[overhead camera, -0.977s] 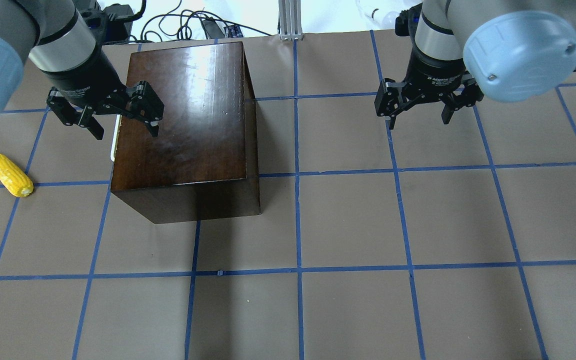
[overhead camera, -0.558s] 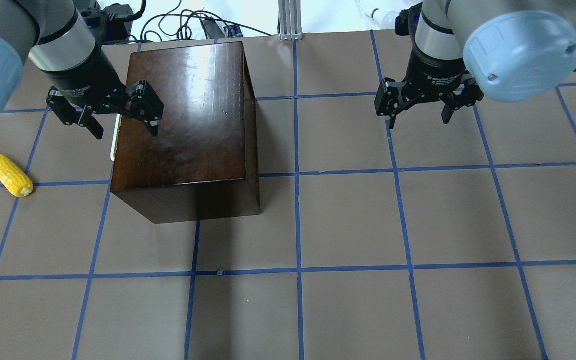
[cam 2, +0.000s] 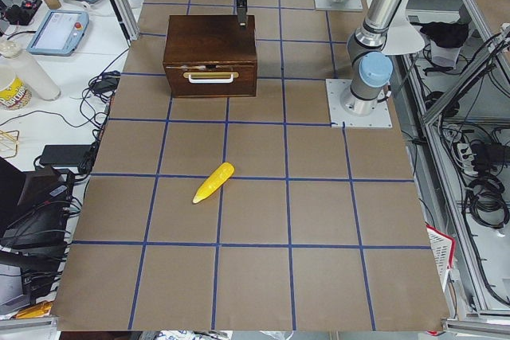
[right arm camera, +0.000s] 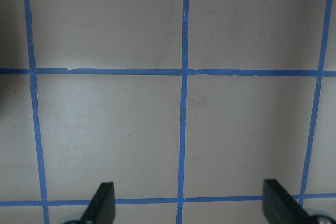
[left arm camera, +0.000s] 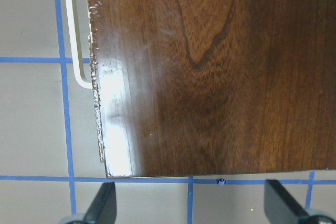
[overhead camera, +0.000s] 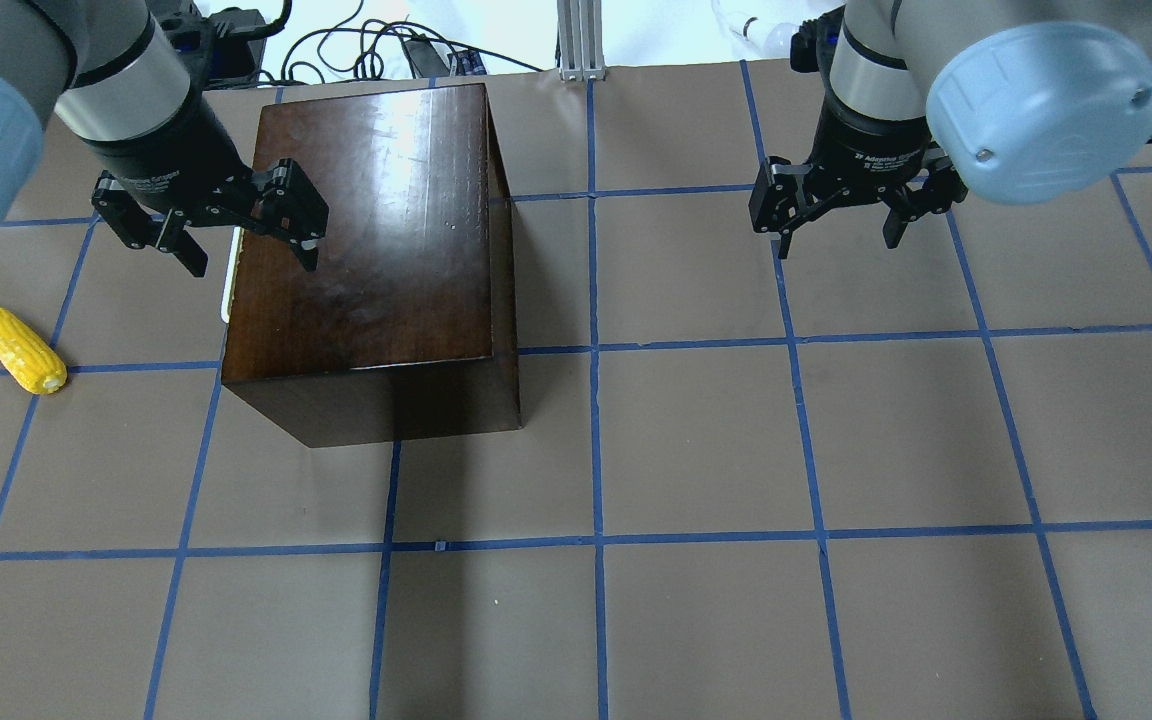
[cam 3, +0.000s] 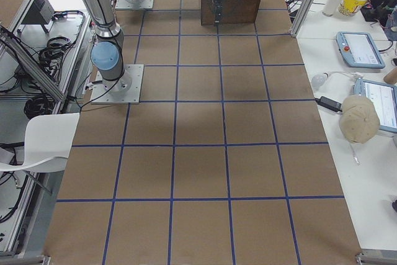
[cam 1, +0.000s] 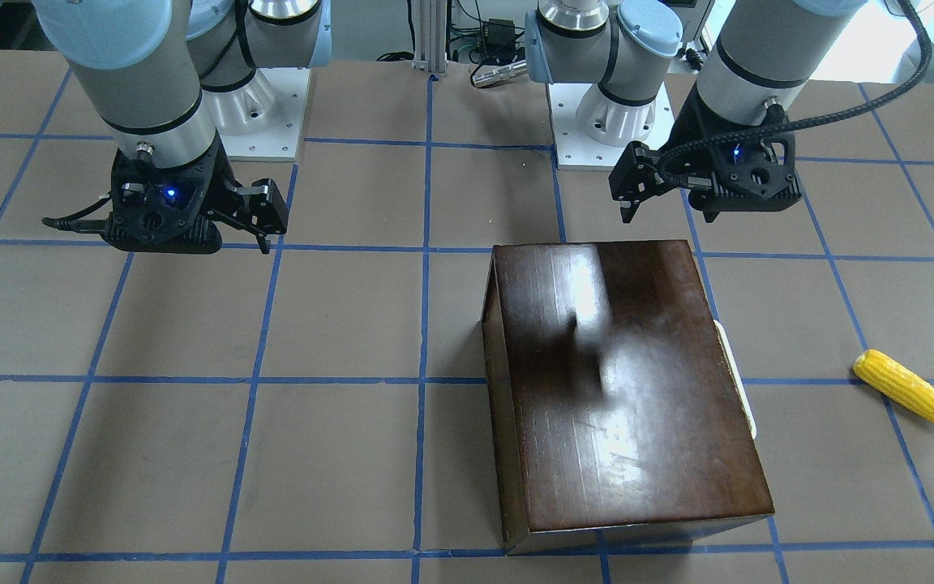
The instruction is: Open drawer and put corn inside
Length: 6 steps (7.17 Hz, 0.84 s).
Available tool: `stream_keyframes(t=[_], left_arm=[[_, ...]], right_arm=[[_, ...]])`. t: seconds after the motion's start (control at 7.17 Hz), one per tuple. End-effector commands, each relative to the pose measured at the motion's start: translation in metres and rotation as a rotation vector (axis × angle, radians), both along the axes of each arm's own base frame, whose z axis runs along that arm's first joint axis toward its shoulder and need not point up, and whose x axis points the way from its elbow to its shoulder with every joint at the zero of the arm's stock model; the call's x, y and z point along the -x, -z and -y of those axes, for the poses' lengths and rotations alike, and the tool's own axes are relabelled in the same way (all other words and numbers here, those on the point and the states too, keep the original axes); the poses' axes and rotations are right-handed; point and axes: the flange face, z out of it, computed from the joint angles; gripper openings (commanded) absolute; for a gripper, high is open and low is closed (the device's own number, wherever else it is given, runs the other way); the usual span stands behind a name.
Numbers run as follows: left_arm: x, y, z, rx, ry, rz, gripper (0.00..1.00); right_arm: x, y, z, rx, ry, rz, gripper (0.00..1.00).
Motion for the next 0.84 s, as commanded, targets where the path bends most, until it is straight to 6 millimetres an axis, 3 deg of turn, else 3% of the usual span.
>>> stream_keyframes(t=[0.0, 0.56, 0.7], left_arm=[[-0.005, 0.000, 0.005, 0.001, -0.006, 0.001, 1.00], [-0.008, -0.009, 0.004, 0.038, -0.009, 0.010, 1.00], [-0.032, -0.004, 0.018, 0.058, -0.055, 0.003, 1.00]], right_arm=[[0.000, 0.000, 0.000, -0.001, 0.000, 0.000, 1.00], [0.000, -0.001, 0.000, 0.002, 0.000, 0.002, 1.00], [0.000, -0.001, 0.000, 0.001, 0.000, 0.000, 1.00]])
